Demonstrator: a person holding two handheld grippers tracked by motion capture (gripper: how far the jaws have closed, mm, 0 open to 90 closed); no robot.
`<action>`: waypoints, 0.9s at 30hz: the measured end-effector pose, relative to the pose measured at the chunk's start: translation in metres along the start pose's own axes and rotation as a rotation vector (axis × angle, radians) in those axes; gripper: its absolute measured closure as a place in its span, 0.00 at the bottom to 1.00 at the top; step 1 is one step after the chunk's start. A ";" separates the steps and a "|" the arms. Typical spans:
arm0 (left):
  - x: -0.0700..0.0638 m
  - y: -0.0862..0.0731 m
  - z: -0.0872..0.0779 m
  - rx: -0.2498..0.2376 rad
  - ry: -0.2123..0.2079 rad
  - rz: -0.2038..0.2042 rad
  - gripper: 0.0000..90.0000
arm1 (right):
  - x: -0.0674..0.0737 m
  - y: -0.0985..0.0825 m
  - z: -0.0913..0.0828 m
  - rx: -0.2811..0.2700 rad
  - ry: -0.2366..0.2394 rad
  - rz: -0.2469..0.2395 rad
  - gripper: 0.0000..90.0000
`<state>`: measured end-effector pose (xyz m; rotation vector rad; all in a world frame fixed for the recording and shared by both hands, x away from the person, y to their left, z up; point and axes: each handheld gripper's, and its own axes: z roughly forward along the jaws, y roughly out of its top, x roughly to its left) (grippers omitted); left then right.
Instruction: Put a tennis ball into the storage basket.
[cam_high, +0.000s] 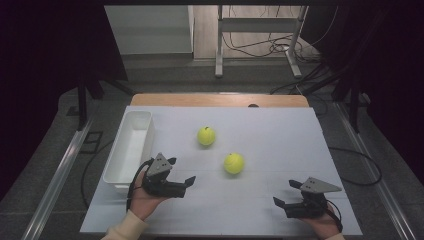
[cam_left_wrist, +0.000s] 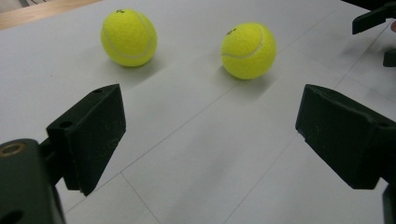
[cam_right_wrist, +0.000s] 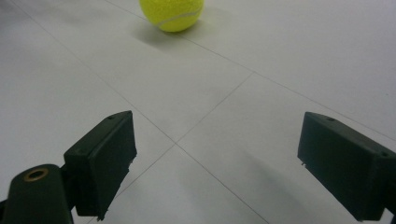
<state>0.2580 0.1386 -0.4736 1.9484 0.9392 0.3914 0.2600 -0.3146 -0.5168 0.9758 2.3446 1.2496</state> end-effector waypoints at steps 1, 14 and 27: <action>0.000 0.001 0.001 0.002 0.002 -0.003 0.10 | 0.000 0.000 0.000 0.000 -0.001 0.000 0.13; 0.004 0.009 0.010 0.017 0.002 -0.015 0.10 | 0.001 0.000 0.001 0.001 0.000 -0.005 0.13; 0.006 0.018 0.022 0.031 -0.005 -0.020 0.10 | 0.000 0.000 0.001 0.005 0.001 -0.007 0.13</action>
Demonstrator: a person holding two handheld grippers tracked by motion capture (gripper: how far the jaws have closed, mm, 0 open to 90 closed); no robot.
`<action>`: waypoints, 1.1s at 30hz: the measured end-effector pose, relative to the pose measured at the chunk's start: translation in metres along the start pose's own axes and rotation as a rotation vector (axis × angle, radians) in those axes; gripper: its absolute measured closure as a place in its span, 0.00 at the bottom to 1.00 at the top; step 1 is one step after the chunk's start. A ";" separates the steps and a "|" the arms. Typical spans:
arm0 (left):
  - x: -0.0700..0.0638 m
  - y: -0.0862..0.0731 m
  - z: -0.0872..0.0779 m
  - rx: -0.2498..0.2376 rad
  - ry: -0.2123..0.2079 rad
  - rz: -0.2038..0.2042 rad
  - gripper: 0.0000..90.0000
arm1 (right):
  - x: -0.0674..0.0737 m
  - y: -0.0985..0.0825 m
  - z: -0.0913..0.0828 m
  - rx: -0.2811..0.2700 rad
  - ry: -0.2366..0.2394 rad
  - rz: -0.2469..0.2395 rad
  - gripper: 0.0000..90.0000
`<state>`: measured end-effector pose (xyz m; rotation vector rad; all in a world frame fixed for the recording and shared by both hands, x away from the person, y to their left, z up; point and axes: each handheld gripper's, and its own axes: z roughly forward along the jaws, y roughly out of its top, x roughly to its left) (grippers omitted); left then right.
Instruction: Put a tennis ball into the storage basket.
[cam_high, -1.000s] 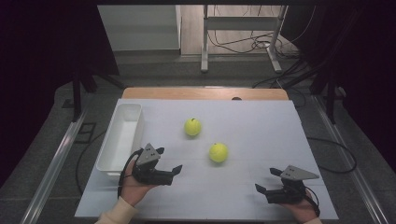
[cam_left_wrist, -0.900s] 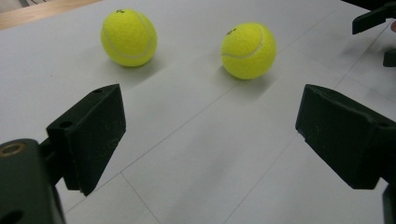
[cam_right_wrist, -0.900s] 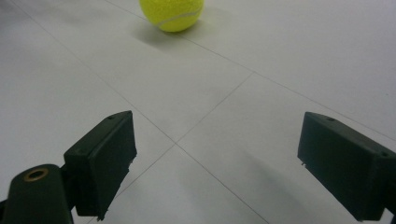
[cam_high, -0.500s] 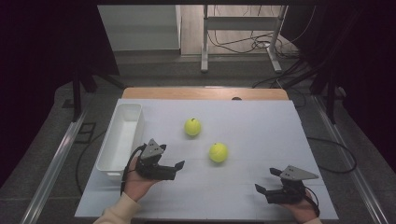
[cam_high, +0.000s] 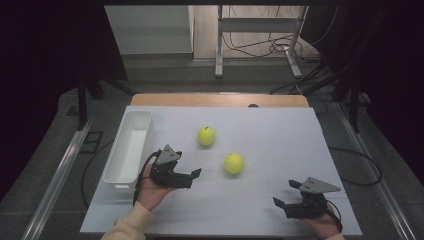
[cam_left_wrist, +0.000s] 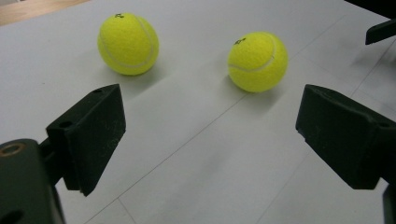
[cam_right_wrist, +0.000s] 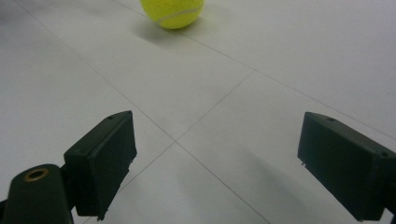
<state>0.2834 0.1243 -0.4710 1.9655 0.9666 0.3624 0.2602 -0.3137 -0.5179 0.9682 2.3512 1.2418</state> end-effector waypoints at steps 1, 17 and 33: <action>0.000 0.001 0.001 0.002 0.000 -0.001 0.10 | 0.000 0.000 0.000 0.003 -0.002 -0.002 0.13; 0.007 0.008 0.017 0.021 0.008 -0.008 0.10 | 0.000 0.000 0.001 0.006 0.002 -0.001 0.13; 0.011 0.017 0.035 0.041 0.003 -0.011 0.10 | 0.001 0.000 0.001 0.011 0.002 -0.001 0.14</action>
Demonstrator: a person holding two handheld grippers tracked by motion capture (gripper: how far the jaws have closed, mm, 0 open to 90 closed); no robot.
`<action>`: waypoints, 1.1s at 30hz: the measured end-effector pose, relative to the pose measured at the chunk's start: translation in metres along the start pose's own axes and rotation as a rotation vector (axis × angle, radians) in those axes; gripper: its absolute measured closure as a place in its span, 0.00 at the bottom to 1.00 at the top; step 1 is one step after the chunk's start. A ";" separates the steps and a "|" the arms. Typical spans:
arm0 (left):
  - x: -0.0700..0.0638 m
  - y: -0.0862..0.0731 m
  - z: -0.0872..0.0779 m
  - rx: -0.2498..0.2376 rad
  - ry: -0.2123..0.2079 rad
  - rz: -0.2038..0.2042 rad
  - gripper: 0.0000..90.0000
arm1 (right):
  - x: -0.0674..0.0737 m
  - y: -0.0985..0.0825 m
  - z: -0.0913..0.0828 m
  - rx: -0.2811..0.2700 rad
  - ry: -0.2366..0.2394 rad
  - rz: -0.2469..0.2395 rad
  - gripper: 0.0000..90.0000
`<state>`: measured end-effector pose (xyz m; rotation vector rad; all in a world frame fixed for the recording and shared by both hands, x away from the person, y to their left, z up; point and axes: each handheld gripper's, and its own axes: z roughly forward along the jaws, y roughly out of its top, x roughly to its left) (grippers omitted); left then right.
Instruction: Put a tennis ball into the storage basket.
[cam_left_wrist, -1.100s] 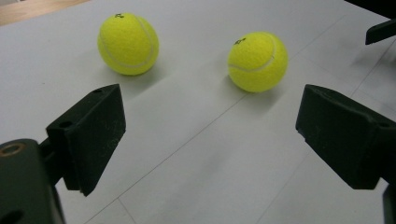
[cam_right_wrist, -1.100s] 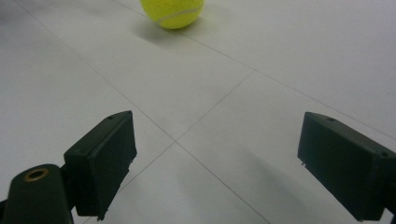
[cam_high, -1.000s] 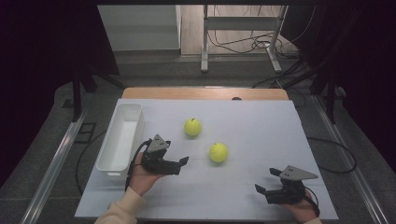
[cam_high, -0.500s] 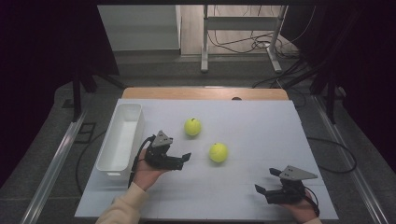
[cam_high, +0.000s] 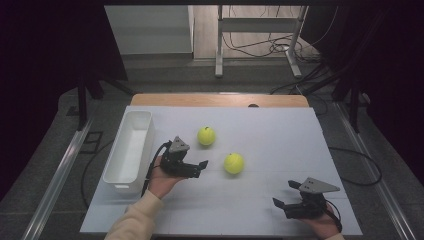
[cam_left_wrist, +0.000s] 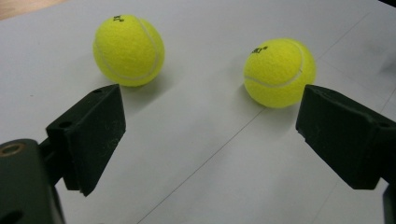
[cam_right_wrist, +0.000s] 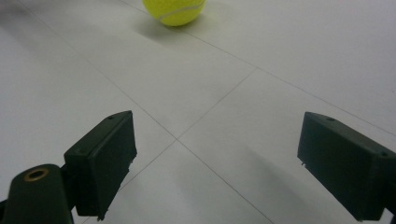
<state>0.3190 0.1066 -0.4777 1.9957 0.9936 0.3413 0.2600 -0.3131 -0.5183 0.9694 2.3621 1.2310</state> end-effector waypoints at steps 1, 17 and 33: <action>0.000 0.000 0.000 0.000 0.000 0.000 0.10 | 0.000 0.000 0.000 0.000 0.000 -0.001 0.14; 0.007 0.015 0.015 0.020 0.010 -0.002 0.11 | 0.000 0.000 0.000 0.000 -0.001 -0.002 0.14; 0.015 0.021 0.026 0.046 0.028 -0.008 0.10 | 0.000 -0.001 0.000 0.005 0.000 -0.001 0.14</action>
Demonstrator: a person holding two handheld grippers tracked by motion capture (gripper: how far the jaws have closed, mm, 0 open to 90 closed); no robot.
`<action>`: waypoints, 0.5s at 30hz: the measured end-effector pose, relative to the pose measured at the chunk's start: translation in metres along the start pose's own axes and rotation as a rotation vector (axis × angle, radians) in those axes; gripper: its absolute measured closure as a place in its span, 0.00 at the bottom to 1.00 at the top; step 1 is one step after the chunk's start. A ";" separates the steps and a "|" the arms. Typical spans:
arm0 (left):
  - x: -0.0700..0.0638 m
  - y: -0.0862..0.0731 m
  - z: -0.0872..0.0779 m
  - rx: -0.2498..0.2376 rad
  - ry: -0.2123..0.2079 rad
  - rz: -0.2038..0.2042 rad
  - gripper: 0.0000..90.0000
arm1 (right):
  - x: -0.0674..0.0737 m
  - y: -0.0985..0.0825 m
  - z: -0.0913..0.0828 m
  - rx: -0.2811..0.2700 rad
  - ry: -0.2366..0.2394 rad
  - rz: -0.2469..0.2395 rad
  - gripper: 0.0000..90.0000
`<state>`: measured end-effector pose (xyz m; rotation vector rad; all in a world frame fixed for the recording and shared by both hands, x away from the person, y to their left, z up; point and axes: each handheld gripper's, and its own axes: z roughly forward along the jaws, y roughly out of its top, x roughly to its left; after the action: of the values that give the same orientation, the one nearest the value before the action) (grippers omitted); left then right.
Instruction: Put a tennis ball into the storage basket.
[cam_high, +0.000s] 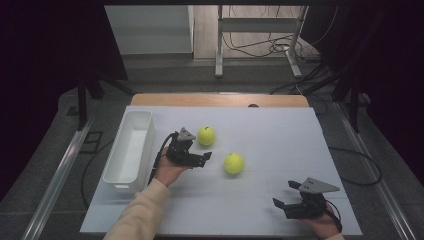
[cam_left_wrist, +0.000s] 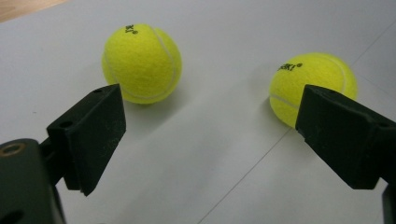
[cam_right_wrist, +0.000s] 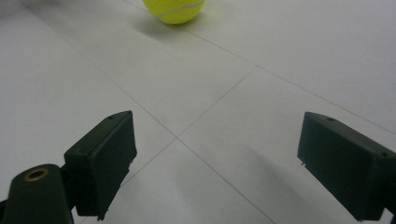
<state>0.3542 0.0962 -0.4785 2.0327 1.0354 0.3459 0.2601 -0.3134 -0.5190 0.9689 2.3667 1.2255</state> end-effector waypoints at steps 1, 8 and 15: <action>0.001 0.000 0.000 0.001 0.002 0.002 0.10 | 0.000 0.000 0.000 -0.003 0.003 0.001 0.13; 0.004 0.001 0.004 0.004 0.013 -0.006 0.11 | 0.000 0.000 0.001 0.002 0.005 0.001 0.14; 0.009 0.006 0.010 0.007 0.020 -0.017 0.11 | 0.000 -0.001 0.001 0.004 0.006 0.000 0.14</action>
<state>0.3688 0.0958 -0.4818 2.0295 1.0675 0.3550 0.2605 -0.3131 -0.5199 0.9683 2.3746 1.2251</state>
